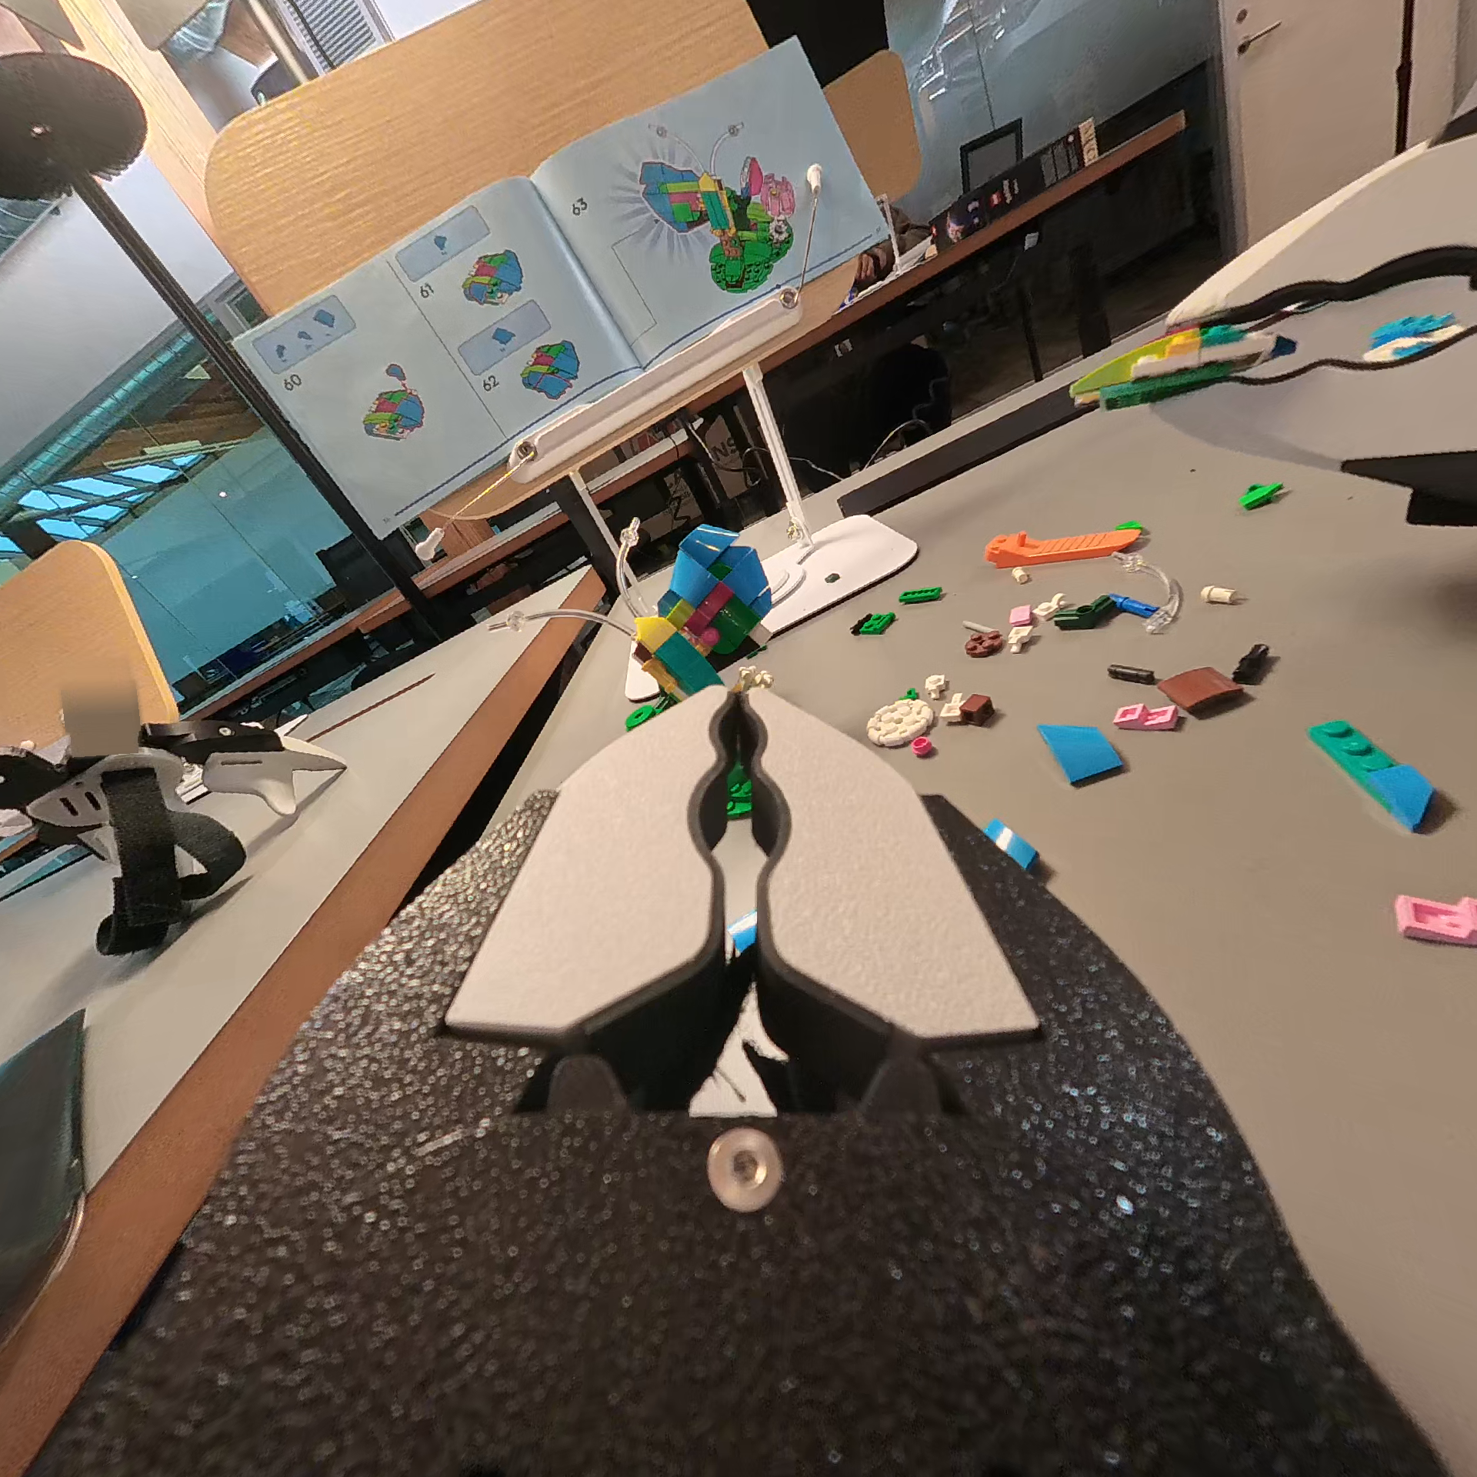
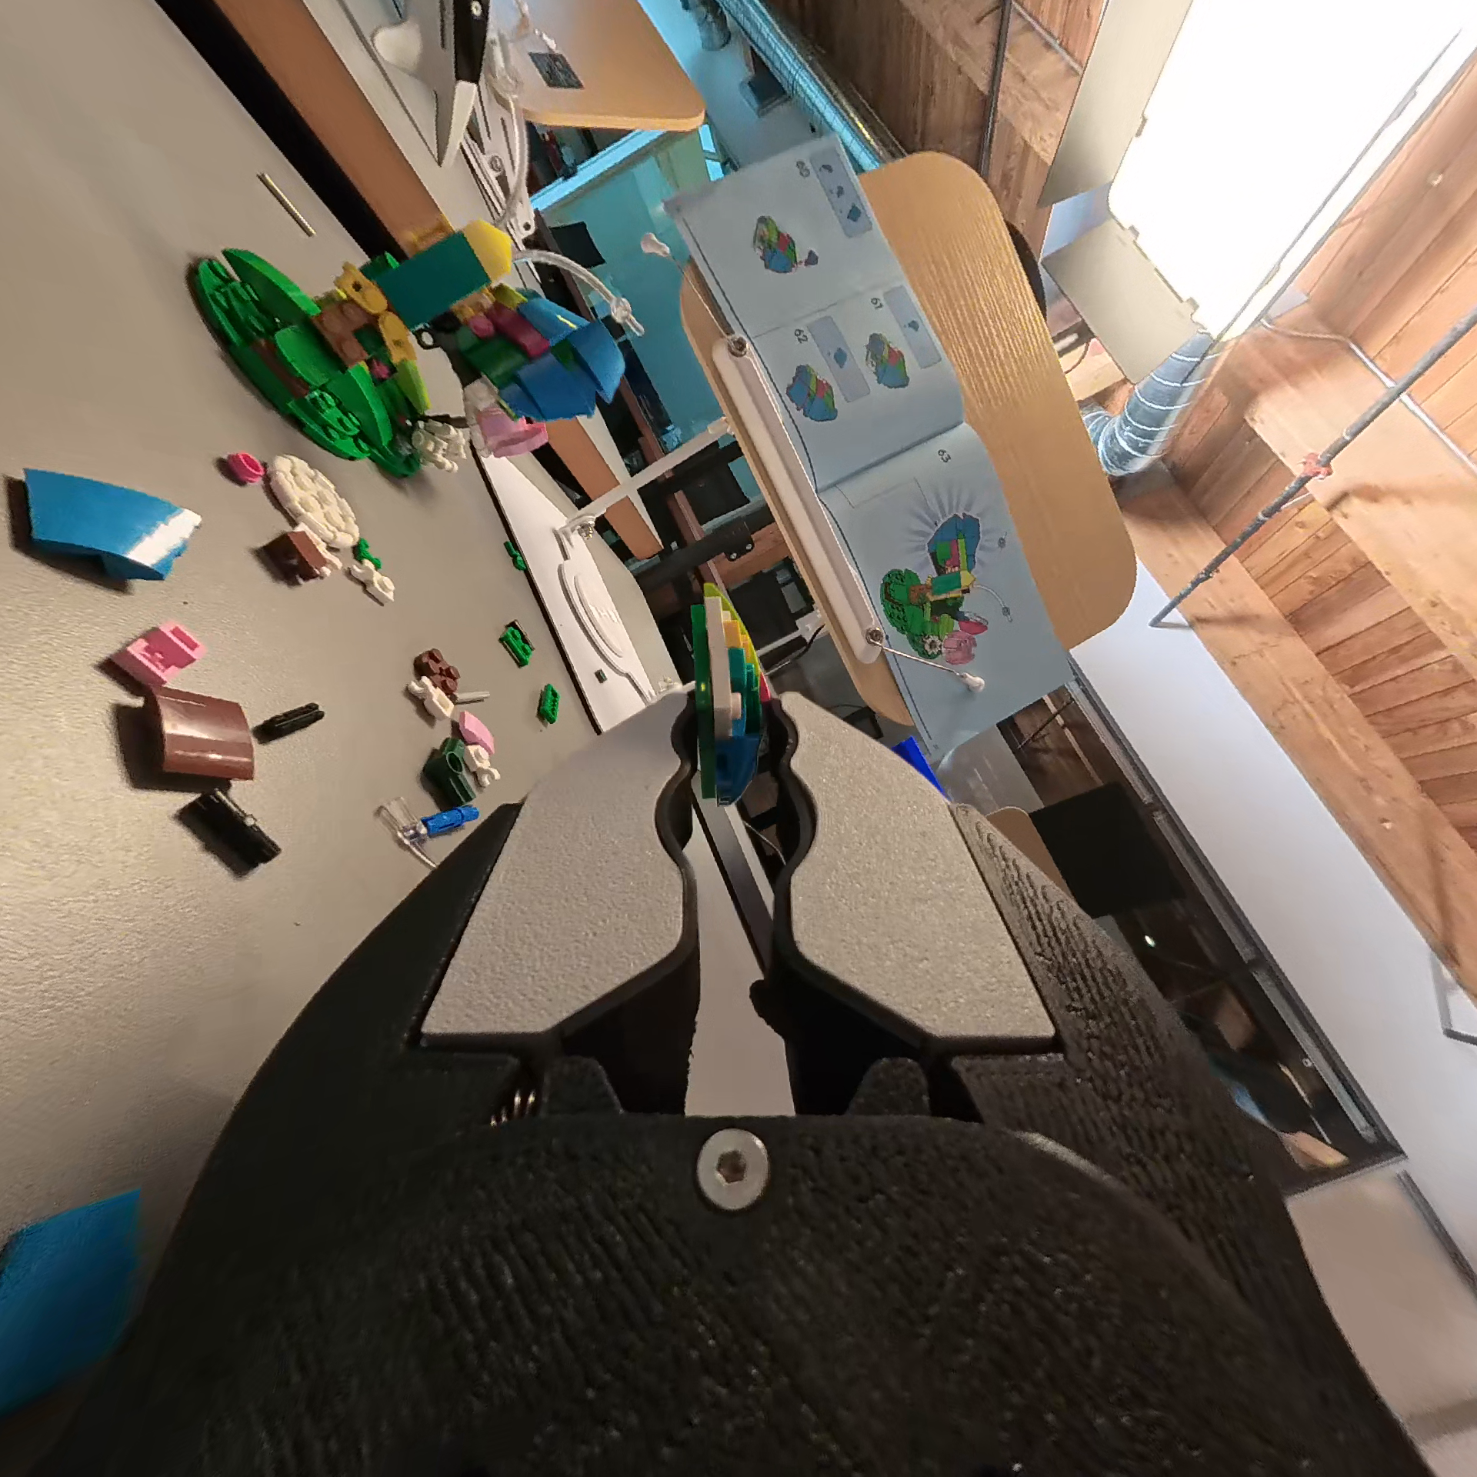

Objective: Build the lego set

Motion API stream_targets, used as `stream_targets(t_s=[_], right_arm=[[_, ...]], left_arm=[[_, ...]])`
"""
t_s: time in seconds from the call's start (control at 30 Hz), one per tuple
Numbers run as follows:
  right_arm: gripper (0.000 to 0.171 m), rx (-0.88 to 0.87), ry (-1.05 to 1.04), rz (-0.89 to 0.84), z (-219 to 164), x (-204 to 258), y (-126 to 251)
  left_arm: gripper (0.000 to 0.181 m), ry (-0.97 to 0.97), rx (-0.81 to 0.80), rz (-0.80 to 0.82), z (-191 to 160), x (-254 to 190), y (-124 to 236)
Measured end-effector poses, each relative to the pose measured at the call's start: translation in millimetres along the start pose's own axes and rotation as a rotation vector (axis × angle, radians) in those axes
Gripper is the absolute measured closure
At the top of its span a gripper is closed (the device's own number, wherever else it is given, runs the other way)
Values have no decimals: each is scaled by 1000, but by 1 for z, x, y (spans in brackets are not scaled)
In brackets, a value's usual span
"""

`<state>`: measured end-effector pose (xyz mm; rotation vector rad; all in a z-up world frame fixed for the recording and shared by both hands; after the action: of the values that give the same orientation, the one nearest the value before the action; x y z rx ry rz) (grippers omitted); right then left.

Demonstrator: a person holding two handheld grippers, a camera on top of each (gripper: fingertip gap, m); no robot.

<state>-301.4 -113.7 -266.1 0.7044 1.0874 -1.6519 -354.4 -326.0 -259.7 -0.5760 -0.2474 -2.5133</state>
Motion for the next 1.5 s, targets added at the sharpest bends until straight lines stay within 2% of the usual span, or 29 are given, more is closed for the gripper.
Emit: stream_targets(t_s=[0.23,0.37,0.47,0.6,0.73,0.9,1.03,1.27,1.33,1.5], right_arm=[[157,-37,30,43,5,7,1],[157,-48,50,72,6,13,1],[156,-56,62,82,7,15,1],[157,-60,77,92,8,17,2],[157,-63,83,101,9,19,2],[157,-65,84,112,10,21,2],[157,-65,76,117,11,21,2],[157,-71,79,122,14,23,2],[157,-75,85,123,14,24,2],[157,-84,89,125,16,25,3]], left_arm=[[181,45,-37,-25,2,3,2],[165,78,-19,-98,-2,10,6],[165,85,2,-209,-2,19,11],[160,132,159,-358,-14,27,18],[152,236,315,-394,-32,33,17],[141,411,433,-399,-51,26,5],[143,501,521,-369,-57,22,-4],[147,481,606,-299,-62,13,-13],[162,469,622,-280,-62,13,-14],[163,426,625,-258,-61,11,-17]])
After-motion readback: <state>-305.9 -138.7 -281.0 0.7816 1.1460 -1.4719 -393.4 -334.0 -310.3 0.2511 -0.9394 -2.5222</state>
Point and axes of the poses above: each gripper's, where its closed fingertips meet, y back along the fingers, z out of its top, x = y × z across the jaws, the point moved 6 cm from there along y, back along the fingers, and after that the axes turned 11 degrees about -z, right-handed, at the moved point
